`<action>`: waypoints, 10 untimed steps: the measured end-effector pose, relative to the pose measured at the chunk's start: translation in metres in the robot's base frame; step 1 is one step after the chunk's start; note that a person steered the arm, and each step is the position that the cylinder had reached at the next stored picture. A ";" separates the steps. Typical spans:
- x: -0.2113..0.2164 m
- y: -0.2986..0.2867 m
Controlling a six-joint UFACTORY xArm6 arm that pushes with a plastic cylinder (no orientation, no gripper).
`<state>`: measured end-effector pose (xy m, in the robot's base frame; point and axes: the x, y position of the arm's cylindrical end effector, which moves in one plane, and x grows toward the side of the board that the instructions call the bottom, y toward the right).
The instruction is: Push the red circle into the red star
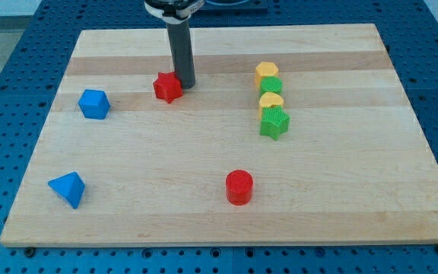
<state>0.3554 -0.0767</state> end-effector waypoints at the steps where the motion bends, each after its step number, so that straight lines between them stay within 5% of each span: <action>1: 0.037 0.002; 4: 0.154 0.044; 6: 0.165 0.125; 7: 0.209 0.148; 10: 0.222 0.107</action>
<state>0.5774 0.0307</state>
